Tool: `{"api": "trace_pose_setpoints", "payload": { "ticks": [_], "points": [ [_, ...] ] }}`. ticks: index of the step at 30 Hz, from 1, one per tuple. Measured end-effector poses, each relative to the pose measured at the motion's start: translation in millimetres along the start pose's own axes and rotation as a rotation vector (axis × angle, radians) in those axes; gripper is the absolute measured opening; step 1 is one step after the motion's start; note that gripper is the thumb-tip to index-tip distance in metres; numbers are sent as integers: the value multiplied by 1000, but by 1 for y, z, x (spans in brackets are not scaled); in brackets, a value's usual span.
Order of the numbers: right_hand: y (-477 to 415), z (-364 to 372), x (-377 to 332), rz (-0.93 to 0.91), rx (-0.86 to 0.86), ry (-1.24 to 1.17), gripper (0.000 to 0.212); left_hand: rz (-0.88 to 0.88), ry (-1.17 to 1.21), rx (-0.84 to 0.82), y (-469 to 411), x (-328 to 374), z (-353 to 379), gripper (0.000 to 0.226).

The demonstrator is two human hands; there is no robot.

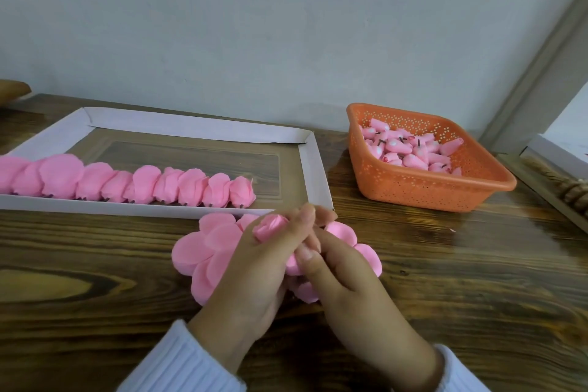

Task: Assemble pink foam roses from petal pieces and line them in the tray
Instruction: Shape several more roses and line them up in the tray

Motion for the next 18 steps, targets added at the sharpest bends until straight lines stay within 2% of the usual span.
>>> {"api": "trace_pose_setpoints", "payload": {
  "ticks": [5,9,11,12,14,16,18],
  "points": [
    [-9,-3,-8,-54,-11,120,15,58,-49,169,-4,-1,-16,37],
    [-22,0,-24,-32,-159,251,24,96,22,219,-4,6,-21,41],
    [-33,2,-28,-37,-231,406,16,145,44,287,-4,12,-26,52],
    [-39,3,-28,-33,-276,458,13,171,35,339,-4,14,-29,64],
    [-54,4,-26,42,-386,358,16,228,-25,495,0,18,-39,76],
    [-76,1,-19,236,-392,35,14,300,-20,651,4,22,-52,60],
    [-104,-9,0,407,-234,-154,13,332,53,757,8,22,-62,32]
  ]
}}
Point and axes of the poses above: each hand's wrist, its own y-axis away from the middle knuckle, its own z-axis out of the palm, x = y × z, the point moved 7 cm from there along -y, towards the middle knuckle, and after that the axes turned 4 degrees about x, right-handed, at the moved point
